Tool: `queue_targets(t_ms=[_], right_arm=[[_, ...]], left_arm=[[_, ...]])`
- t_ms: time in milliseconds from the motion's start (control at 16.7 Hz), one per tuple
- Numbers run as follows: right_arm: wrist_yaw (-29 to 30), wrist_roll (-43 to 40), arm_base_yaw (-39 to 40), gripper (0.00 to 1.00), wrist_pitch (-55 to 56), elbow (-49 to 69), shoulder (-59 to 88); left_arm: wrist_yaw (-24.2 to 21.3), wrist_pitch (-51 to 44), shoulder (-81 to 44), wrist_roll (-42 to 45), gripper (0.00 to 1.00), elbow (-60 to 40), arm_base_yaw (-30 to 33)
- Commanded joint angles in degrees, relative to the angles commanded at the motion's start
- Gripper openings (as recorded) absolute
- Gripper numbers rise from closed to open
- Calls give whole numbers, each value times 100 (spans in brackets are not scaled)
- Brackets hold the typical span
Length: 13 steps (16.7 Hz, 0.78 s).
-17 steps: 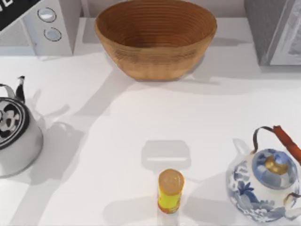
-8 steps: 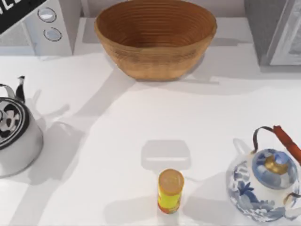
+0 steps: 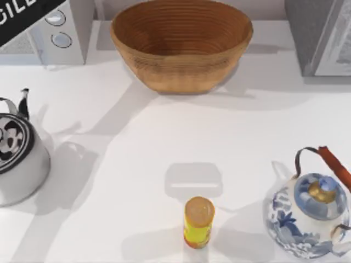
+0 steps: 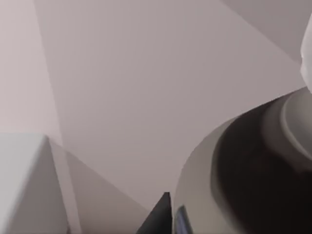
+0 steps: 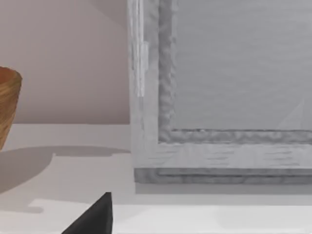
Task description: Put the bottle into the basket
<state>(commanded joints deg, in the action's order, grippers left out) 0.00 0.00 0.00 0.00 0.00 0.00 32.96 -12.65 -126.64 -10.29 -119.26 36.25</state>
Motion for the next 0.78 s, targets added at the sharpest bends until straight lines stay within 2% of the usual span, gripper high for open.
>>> queue_targets(t_ms=[240, 780], right_arm=[[0, 0, 0, 100, 0, 0, 0], [0, 0, 0, 100, 0, 0, 0]], left_arm=[[4, 5, -14, -20, 0, -3, -14], [4, 5, -14, -20, 68, -3, -14]])
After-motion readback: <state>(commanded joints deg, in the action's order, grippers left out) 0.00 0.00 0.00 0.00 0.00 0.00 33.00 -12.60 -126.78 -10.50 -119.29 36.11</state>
